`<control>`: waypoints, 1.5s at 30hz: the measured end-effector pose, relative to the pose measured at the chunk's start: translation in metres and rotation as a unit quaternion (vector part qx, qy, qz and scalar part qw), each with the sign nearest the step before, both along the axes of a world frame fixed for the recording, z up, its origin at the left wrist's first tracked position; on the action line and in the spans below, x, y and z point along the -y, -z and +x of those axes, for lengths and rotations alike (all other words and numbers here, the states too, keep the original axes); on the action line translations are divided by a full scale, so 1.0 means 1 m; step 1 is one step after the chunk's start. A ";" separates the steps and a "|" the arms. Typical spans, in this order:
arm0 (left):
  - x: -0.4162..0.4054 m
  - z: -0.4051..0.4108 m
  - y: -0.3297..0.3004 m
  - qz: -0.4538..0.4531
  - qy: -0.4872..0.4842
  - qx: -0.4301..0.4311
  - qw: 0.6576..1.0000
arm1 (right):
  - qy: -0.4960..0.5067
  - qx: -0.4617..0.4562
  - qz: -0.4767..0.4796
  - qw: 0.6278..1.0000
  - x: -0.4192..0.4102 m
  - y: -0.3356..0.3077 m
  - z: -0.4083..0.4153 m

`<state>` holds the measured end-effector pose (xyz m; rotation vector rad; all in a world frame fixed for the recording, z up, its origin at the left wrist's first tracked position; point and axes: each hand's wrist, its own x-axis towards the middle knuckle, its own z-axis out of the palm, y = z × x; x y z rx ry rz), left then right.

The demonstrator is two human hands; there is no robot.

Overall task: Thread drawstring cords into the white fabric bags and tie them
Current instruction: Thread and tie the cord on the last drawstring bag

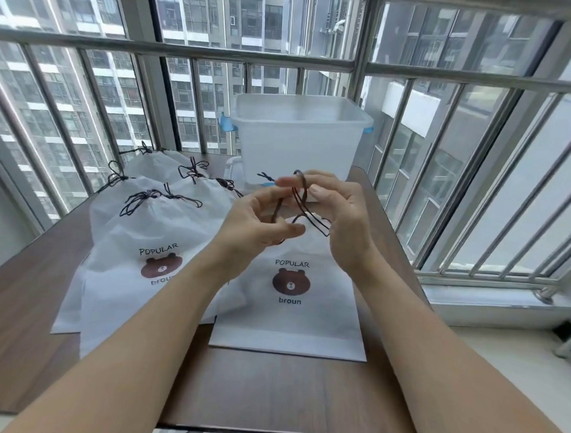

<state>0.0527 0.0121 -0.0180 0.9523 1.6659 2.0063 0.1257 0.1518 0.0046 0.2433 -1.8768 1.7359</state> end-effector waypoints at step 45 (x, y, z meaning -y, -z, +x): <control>0.000 0.007 -0.015 0.091 0.088 0.324 0.937 | 0.230 0.138 0.264 0.926 -0.022 0.011 -0.015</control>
